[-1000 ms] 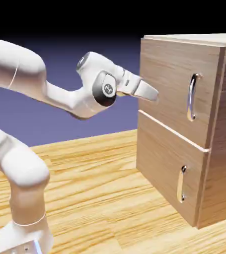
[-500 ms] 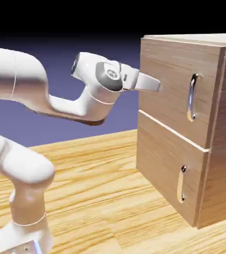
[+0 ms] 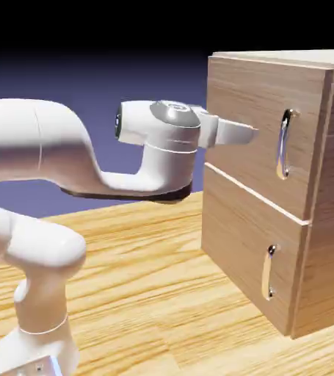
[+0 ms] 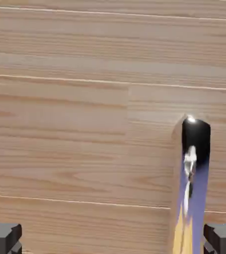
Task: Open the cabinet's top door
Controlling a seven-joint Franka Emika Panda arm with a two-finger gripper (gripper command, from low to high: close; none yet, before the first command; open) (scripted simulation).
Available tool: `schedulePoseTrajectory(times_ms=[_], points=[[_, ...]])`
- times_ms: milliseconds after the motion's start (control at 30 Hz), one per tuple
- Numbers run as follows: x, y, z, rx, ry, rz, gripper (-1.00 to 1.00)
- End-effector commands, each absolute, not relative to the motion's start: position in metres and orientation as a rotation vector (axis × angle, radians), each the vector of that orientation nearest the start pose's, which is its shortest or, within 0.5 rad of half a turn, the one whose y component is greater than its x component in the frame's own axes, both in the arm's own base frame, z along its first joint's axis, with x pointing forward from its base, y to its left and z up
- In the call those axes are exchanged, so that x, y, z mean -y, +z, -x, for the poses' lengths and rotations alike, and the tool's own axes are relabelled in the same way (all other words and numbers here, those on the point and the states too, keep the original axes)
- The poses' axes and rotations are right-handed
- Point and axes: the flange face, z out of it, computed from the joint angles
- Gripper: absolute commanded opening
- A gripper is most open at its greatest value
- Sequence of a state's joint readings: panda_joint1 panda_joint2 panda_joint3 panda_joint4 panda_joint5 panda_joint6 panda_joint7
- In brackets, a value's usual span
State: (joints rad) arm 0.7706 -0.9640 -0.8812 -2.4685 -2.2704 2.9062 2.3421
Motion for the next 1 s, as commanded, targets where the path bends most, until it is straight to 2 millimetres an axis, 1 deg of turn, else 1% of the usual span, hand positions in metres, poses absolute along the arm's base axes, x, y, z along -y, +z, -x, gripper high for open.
schedulePoseTrajectory(times_ms=[0,167,333,400,567,600,633,800,967], points=[[0.068,0.555,-0.374,-0.705,-1.689,1.895,0.00],[0.088,0.539,-0.385,-0.697,-1.715,1.827,0.00],[0.107,0.518,-0.398,-0.687,-1.731,1.765,0.00],[0.108,0.518,-0.399,-0.686,-1.732,1.763,0.00],[0.106,0.518,-0.449,-0.686,-1.732,1.763,0.00],[0.106,0.518,-0.449,-0.686,-1.732,1.763,-1.00],[0.106,0.518,-0.449,-0.686,-1.732,1.763,-1.00],[0.092,0.518,-0.409,-0.783,-1.795,1.756,-1.00],[0.072,0.518,-0.368,-0.889,-1.862,1.744,-1.00]])
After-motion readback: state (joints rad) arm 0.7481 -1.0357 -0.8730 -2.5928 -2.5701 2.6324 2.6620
